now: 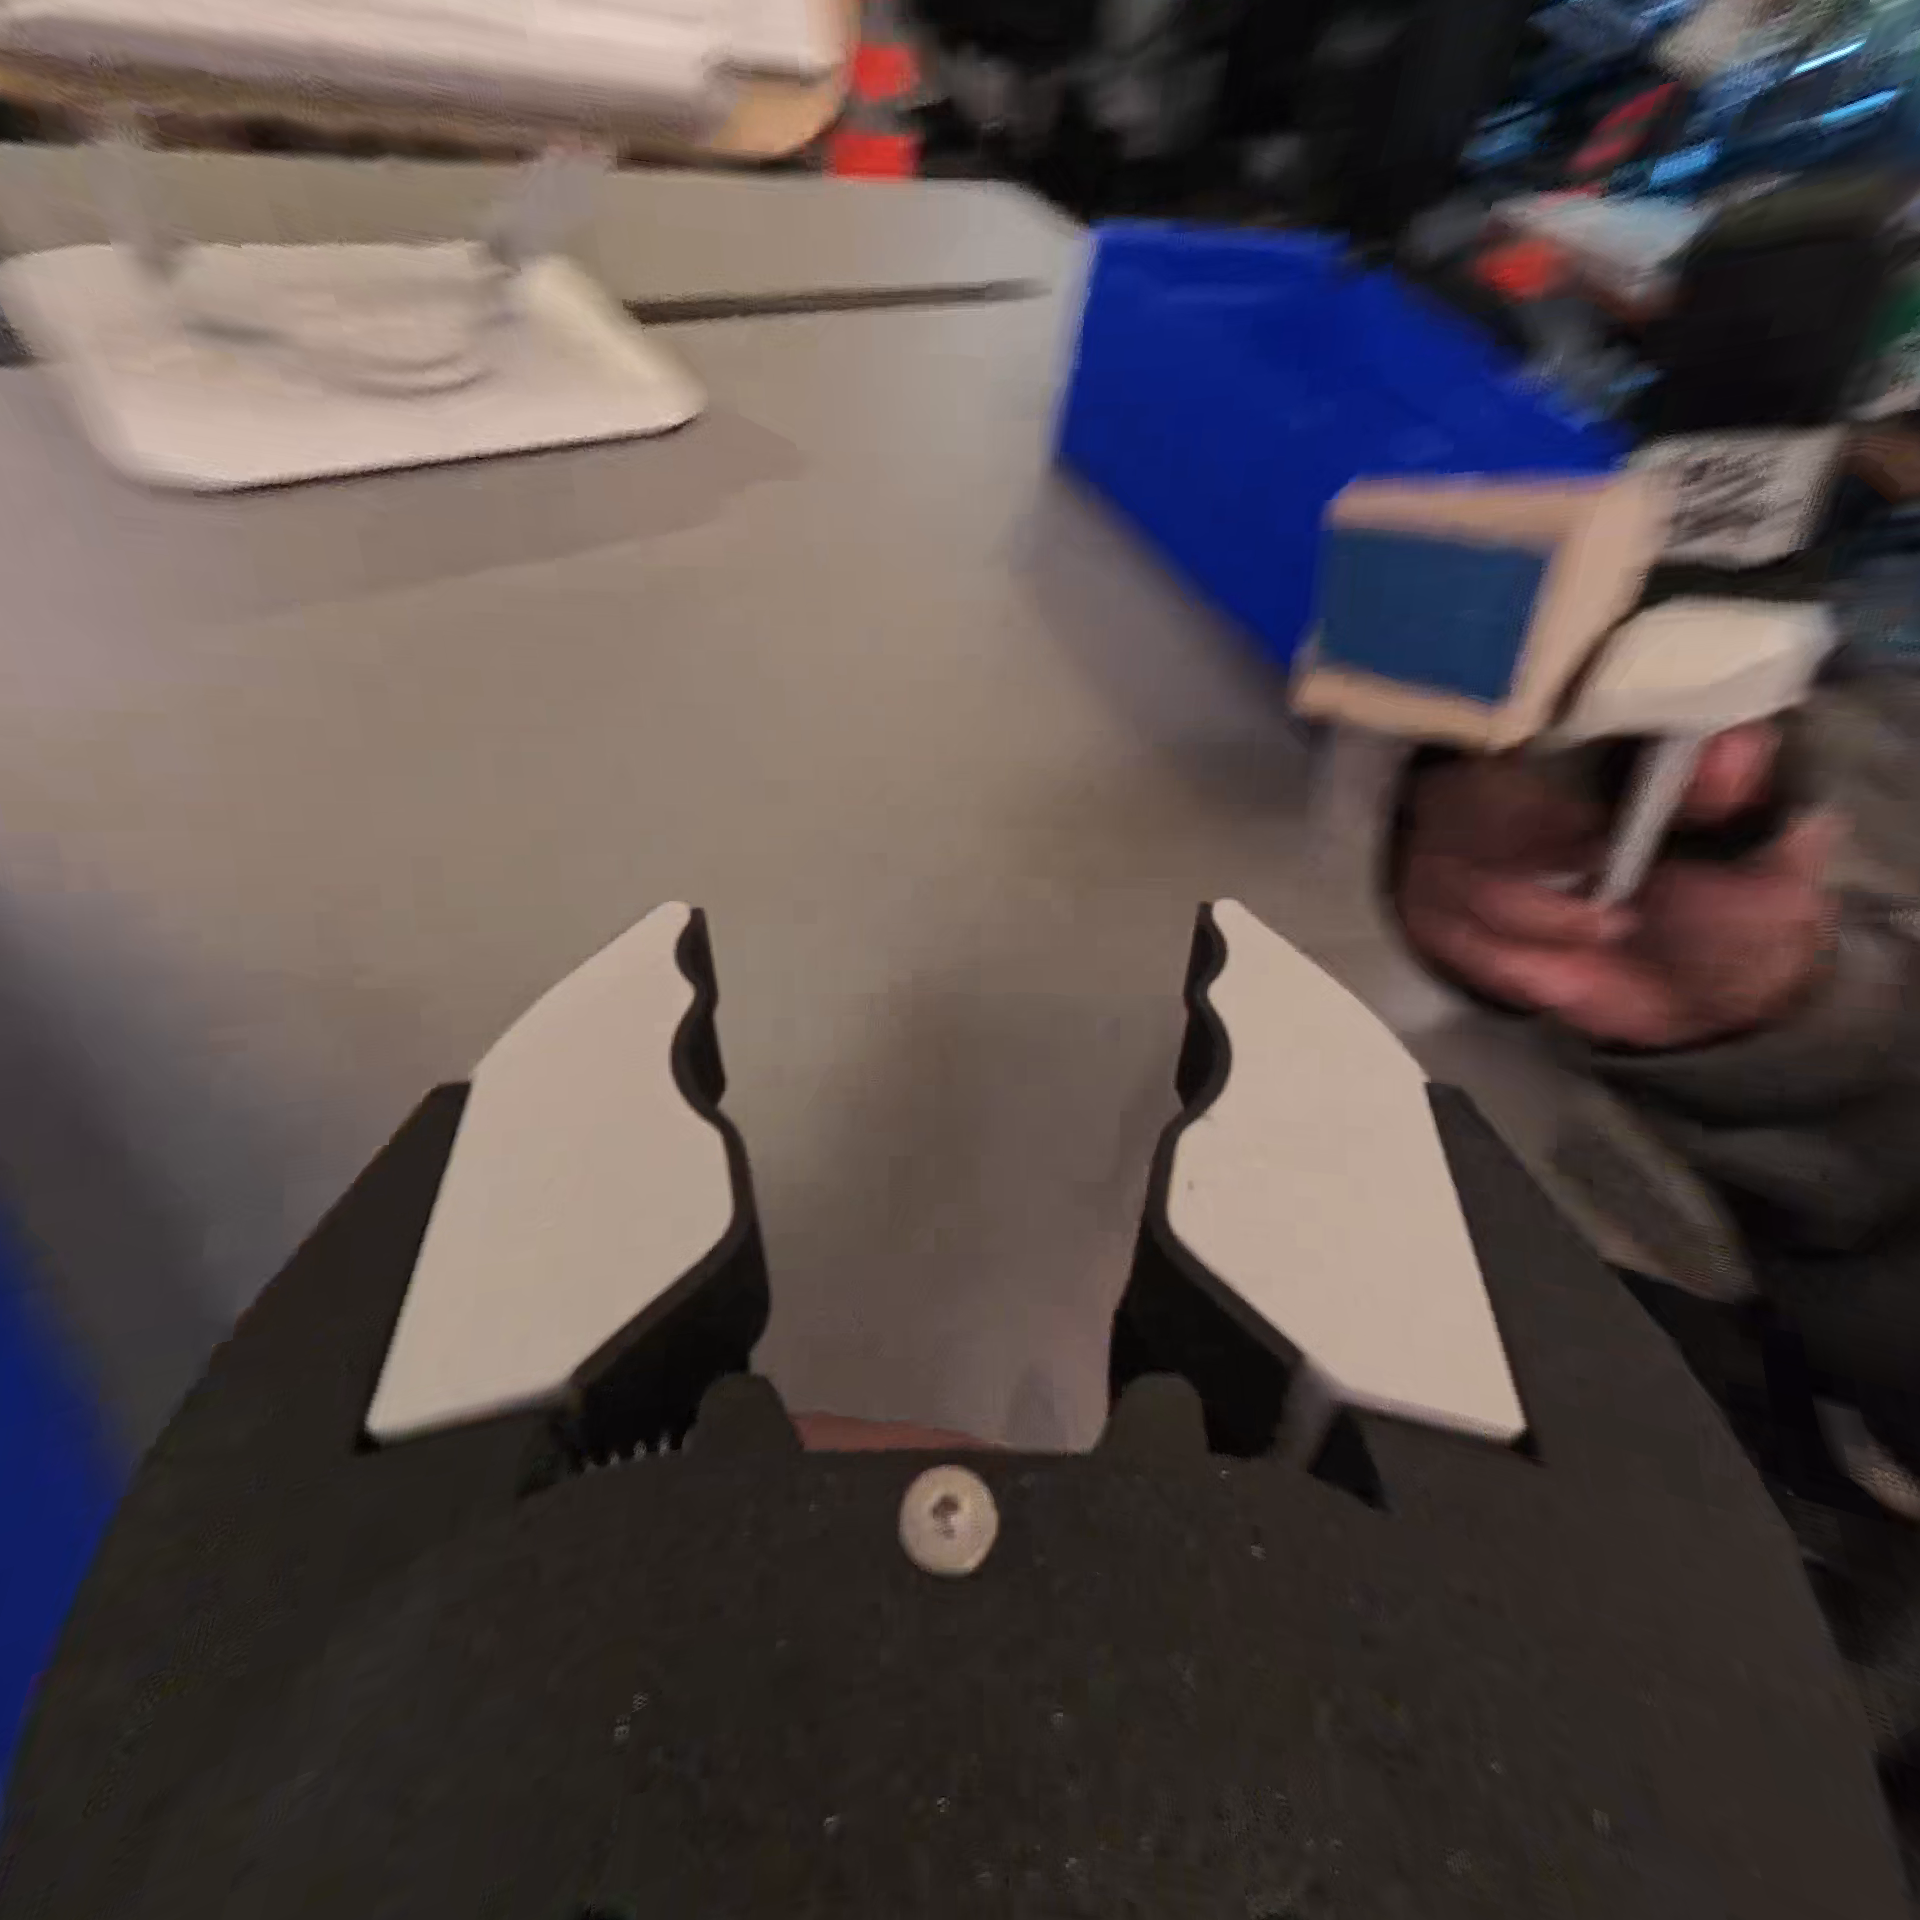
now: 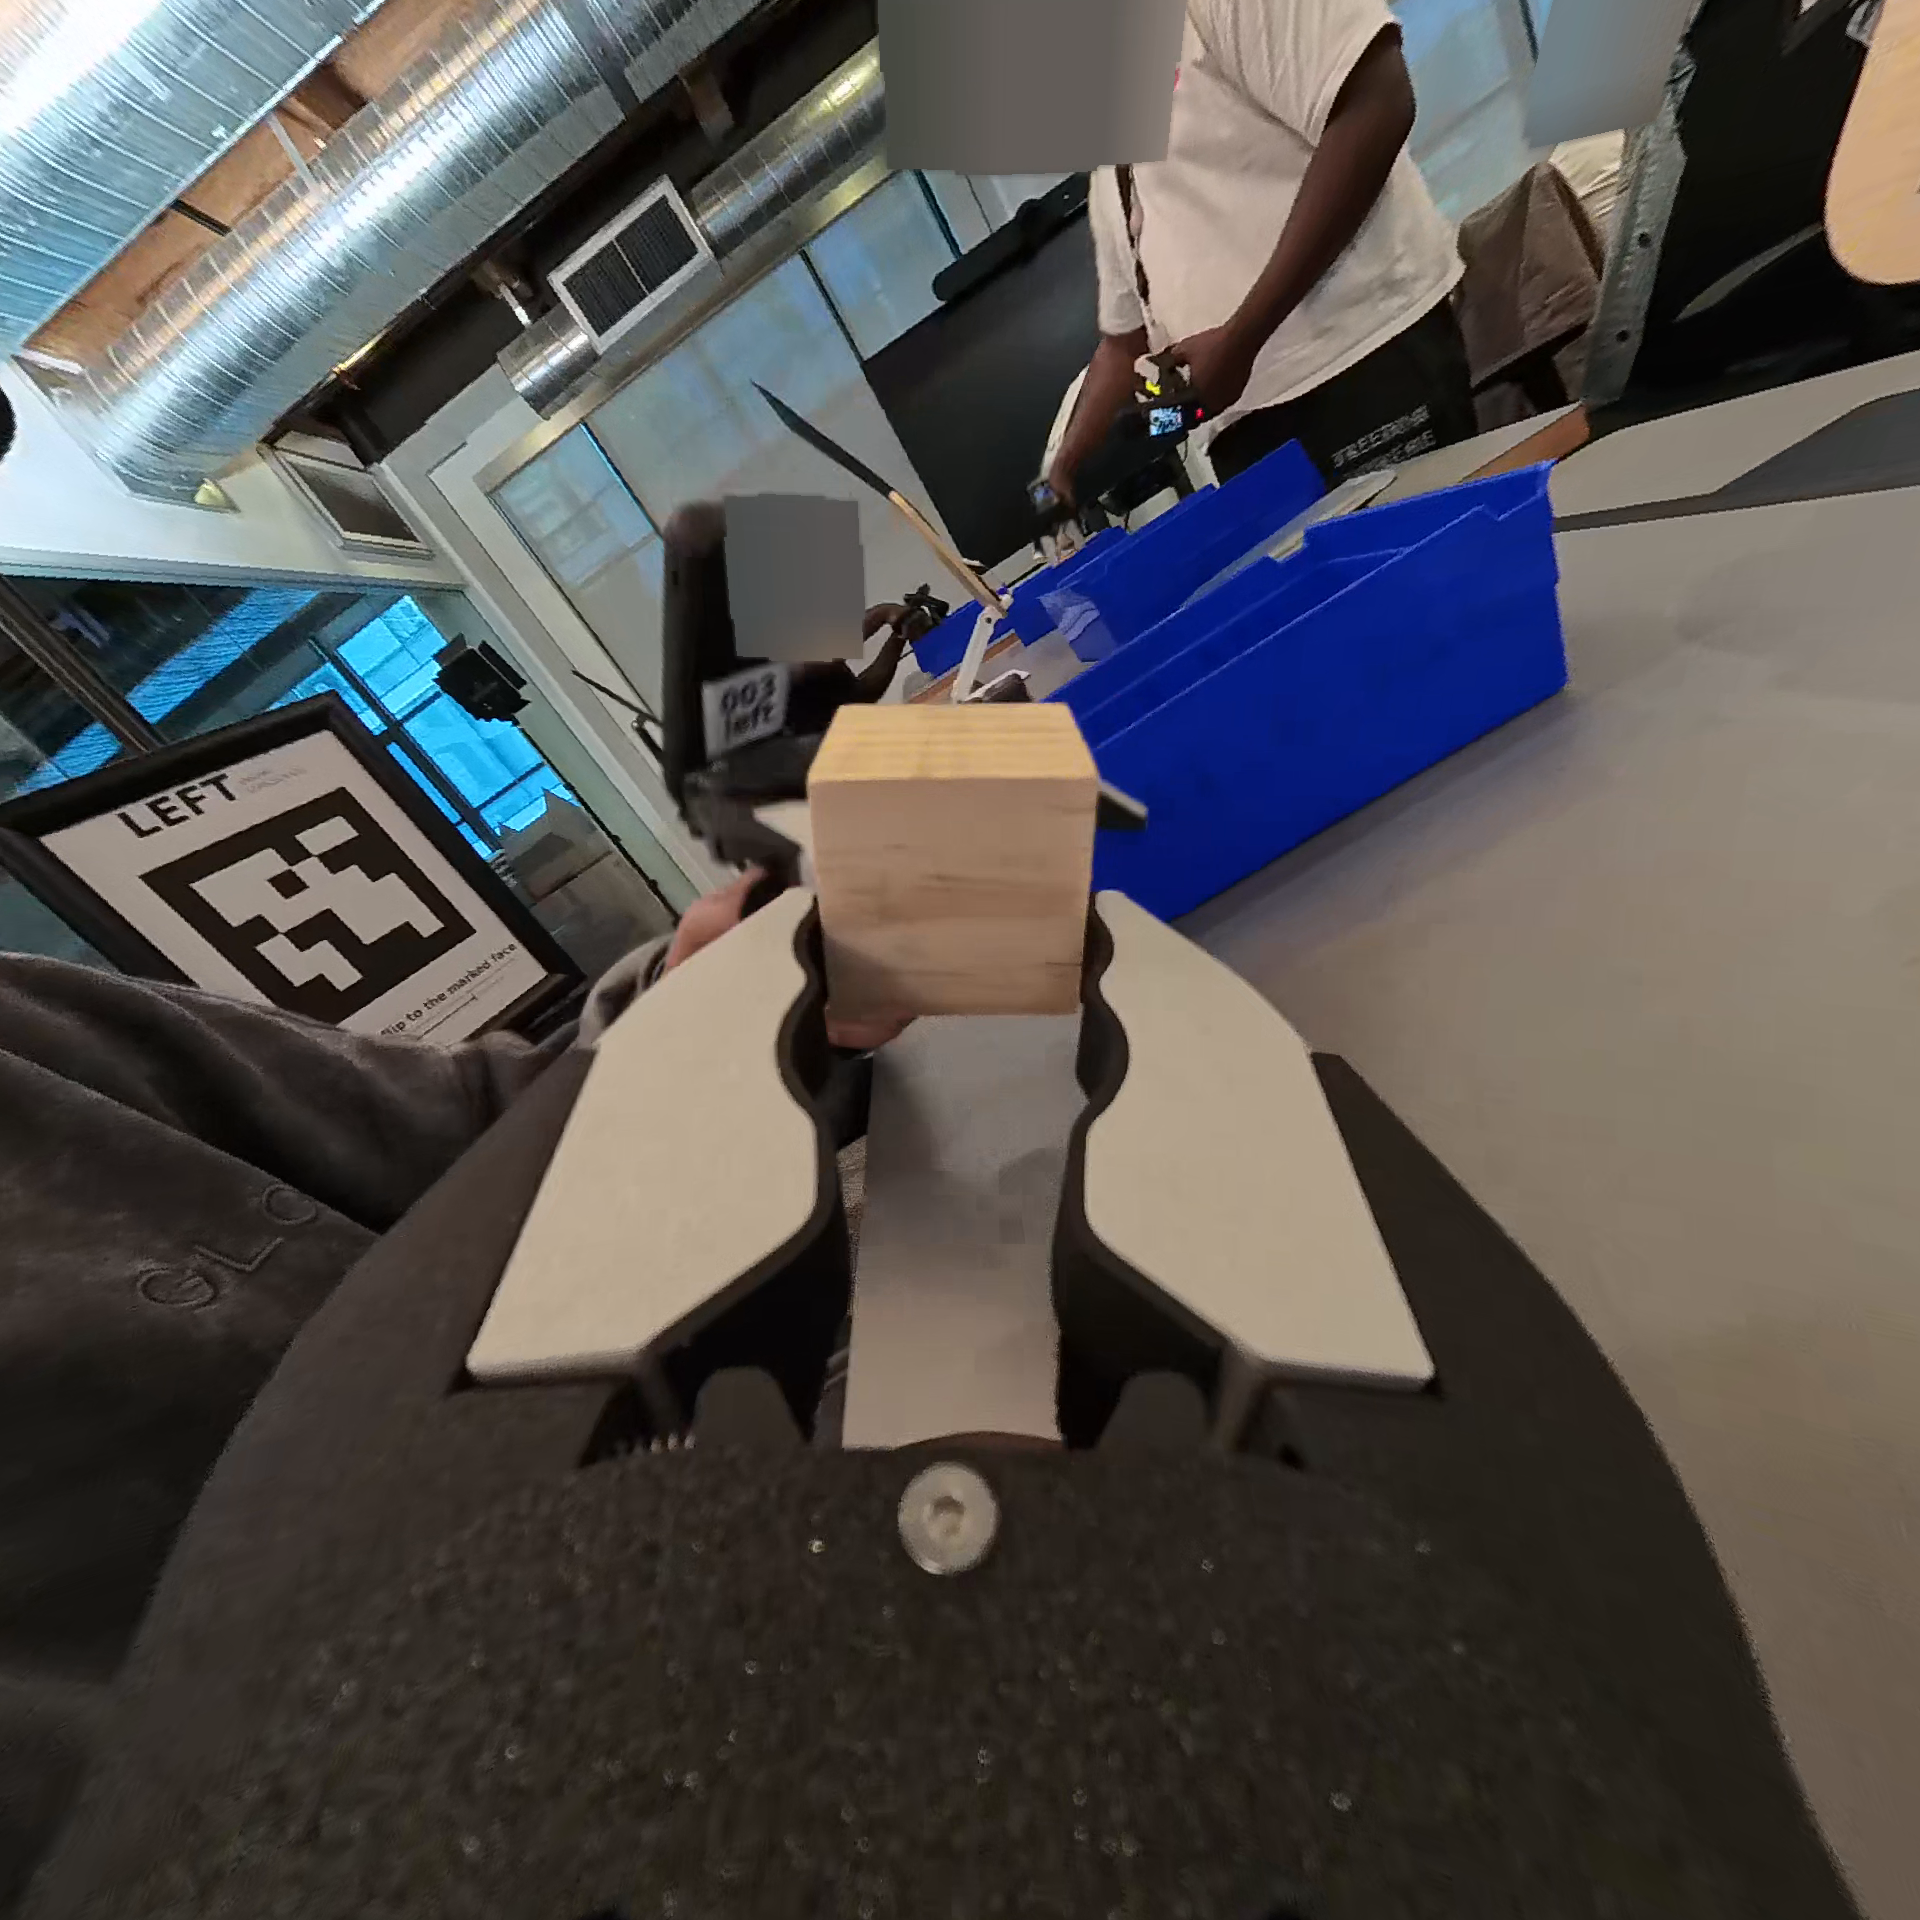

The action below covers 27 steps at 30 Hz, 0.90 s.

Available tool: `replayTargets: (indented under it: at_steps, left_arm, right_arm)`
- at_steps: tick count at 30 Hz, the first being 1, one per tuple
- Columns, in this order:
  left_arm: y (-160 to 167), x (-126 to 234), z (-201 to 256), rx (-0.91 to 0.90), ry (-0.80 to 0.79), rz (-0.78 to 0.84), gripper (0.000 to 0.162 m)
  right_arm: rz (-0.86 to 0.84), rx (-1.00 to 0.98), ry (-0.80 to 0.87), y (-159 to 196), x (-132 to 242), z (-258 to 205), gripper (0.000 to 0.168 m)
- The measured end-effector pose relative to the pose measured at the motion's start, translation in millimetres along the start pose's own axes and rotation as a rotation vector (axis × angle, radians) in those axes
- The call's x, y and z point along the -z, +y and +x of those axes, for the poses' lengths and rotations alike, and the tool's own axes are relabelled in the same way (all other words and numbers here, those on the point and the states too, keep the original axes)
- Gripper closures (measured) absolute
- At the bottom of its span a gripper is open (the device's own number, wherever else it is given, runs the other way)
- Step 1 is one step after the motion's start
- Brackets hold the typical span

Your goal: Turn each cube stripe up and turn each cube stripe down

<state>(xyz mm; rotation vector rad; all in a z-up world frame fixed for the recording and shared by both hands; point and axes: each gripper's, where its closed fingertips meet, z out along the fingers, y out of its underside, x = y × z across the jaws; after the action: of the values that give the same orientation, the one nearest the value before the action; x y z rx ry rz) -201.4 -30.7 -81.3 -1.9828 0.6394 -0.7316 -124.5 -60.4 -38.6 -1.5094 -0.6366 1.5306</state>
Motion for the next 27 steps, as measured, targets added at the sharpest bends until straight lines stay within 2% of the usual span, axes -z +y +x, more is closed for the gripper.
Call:
replayTargets:
  at_steps: [1,4,6,8,10,12,14,16,19,23,27]
  left_arm:
    - [14,2,-7,-0.010,-0.067,-0.014,0.079]
    - [47,-2,-4,-0.044,-0.090,-0.064,0.084]
    - [56,-7,-2,-0.093,-0.105,-0.090,0.086]
    - [57,-10,3,-0.132,-0.090,-0.100,0.088]
    - [57,-12,10,-0.160,-0.060,-0.098,0.089]
    - [61,-12,13,-0.186,-0.053,-0.114,0.091]
    - [66,-13,15,-0.204,-0.051,-0.143,0.093]
    - [69,-15,19,-0.206,-0.036,-0.155,0.093]
    - [75,-17,22,-0.201,-0.015,-0.175,0.093]
    - [77,-16,20,-0.200,-0.015,-0.188,0.094]
    - [77,-15,17,-0.188,-0.013,-0.199,0.094]
  right_arm:
    - [-0.003,-0.001,0.009,0,1,2,0.123]
    - [-0.007,0.004,0.047,0,4,7,0.123]
    - [-0.002,0.036,0.094,-9,10,9,0.123]
    - [0.008,0.122,0.181,-35,27,7,0.123]
    - [0.021,0.242,0.405,-79,64,17,0.123]
    - [0.016,0.338,0.687,-124,120,36,0.123]
    - [-0.067,0.321,0.982,-150,182,66,0.123]
    - [-0.255,0.186,1.170,-140,230,98,0.123]
    - [-0.557,-0.042,1.309,-93,271,143,0.122]
    - [-0.770,-0.166,1.305,-46,274,191,0.123]
    - [-0.865,-0.192,1.341,-29,274,219,0.123]
